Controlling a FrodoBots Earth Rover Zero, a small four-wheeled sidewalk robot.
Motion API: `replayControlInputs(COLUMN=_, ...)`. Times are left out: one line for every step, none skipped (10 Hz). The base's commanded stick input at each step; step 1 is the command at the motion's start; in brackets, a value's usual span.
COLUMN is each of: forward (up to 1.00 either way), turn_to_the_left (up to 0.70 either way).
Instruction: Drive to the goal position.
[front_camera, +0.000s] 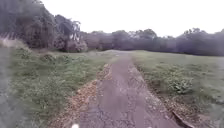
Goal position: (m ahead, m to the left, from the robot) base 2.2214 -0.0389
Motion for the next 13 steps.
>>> replayControlInputs(forward=0.7, turn_to_the_left=0.0)
replayControlInputs(forward=0.7, turn_to_the_left=0.0)
replayControlInputs(forward=0.7, turn_to_the_left=0.0)
replayControlInputs(forward=0.7, turn_to_the_left=0.0)
replayControlInputs(forward=0.7, turn_to_the_left=0.06)
replayControlInputs(forward=0.7, turn_to_the_left=0.14)
replayControlInputs(forward=0.7, turn_to_the_left=0.22)
replayControlInputs(forward=0.7, turn_to_the_left=0.3)
replayControlInputs(forward=0.7, turn_to_the_left=0.3)
replayControlInputs(forward=0.7, turn_to_the_left=0.14)
replayControlInputs(forward=0.7, turn_to_the_left=0.0)
replayControlInputs(forward=0.7, turn_to_the_left=0.0)
replayControlInputs(forward=0.7, turn_to_the_left=0.0)
